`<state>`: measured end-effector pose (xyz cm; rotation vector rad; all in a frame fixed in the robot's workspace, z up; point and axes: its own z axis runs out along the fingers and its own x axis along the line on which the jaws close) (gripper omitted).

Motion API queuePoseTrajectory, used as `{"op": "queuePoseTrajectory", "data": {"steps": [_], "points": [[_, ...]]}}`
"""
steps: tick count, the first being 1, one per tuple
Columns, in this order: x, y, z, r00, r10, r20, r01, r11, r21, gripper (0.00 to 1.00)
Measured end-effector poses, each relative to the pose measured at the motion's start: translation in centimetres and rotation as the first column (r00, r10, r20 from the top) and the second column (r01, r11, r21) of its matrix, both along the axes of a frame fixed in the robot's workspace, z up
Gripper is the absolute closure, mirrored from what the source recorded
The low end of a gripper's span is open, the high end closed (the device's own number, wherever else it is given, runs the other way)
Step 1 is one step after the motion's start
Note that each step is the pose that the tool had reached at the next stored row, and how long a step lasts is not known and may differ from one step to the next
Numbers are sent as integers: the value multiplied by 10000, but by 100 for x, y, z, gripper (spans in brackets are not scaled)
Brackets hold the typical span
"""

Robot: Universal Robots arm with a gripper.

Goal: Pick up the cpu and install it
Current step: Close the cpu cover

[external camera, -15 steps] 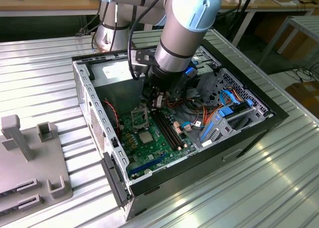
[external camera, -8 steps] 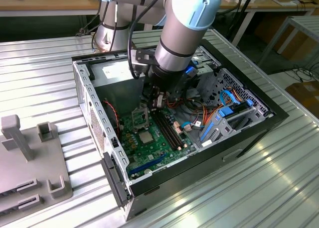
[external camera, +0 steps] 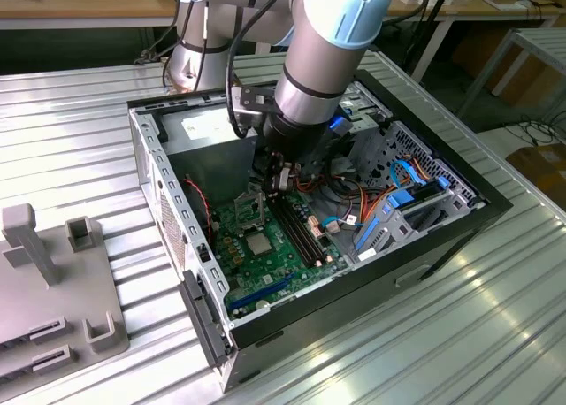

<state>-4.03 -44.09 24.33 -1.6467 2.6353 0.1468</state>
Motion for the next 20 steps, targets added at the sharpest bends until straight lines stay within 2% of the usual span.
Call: {"op": "queuePoseTrajectory", "data": {"steps": [10, 13, 17, 19, 20], "points": [[-14, 0, 8, 10000, 1, -1, -1, 10000, 16, 89], [-15, 0, 8, 10000, 1, -2, -1, 10000, 68, 89], [-14, 1, 8, 10000, 2, -1, -2, 9998, 178, 89], [-15, 0, 8, 10000, 2, -1, -2, 9997, 258, 89], [-15, 1, 7, 10000, 3, -1, -3, 9994, 343, 89]]}}
